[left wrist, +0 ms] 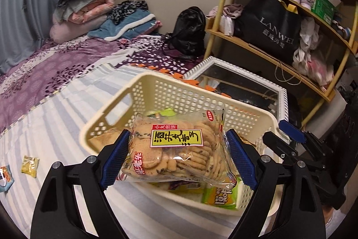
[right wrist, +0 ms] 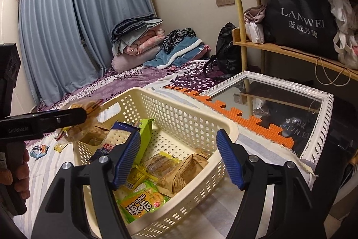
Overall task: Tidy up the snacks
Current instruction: 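Lower the cookie bag into the basket and open the left gripper, then withdraw both grippers from the basket toward the remaining packets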
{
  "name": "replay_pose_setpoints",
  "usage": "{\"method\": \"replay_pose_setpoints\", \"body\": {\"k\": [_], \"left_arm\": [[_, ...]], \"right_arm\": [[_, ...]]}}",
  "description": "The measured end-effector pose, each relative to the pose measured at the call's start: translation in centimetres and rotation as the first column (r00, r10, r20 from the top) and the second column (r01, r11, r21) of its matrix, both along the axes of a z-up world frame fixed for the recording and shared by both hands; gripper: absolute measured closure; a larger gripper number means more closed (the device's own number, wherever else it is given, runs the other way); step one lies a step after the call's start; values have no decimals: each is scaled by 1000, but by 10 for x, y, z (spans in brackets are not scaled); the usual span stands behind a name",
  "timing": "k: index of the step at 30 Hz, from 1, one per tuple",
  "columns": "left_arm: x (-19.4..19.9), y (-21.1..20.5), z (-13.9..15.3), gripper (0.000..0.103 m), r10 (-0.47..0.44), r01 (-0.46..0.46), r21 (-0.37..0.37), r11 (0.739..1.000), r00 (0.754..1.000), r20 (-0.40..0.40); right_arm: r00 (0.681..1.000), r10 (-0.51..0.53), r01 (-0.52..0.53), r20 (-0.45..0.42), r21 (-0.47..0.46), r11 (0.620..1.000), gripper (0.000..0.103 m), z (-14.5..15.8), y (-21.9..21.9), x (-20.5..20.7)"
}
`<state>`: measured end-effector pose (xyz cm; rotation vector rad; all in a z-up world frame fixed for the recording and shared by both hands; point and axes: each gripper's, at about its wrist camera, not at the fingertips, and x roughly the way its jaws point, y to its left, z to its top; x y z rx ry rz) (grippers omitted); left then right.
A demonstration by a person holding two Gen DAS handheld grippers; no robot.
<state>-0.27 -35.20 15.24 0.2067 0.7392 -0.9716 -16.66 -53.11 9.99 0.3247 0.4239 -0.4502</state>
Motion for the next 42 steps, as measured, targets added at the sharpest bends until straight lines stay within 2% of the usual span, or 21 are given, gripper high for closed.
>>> {"method": "replay_pose_setpoints", "body": {"k": [2, 5, 17, 26, 42], "left_arm": [[0, -9, -5, 9, -29, 28, -18, 999, 998, -47], [3, -12, -12, 9, -28, 24, -39, 999, 995, -97], [9, 3, -12, 9, 28, -29, -7, 1000, 998, -60], [14, 20, -9, 4, 67, -67, -1, 998, 997, -42], [36, 74, -7, 3, 211, -211, -4, 977, 977, -32]], "right_arm": [[1000, -5, 5, 1, 3, 1000, 33, 0, -1, 1], [1000, -11, 11, 2, 6, 1000, 33, -1, -4, 0], [1000, 2, -2, 14, 5, 1000, 32, 3, 2, 5], [999, 19, -19, 31, -15, 1000, 13, 11, 15, 9], [992, 126, -124, 25, -73, 990, 9, 24, 54, 24]]}}
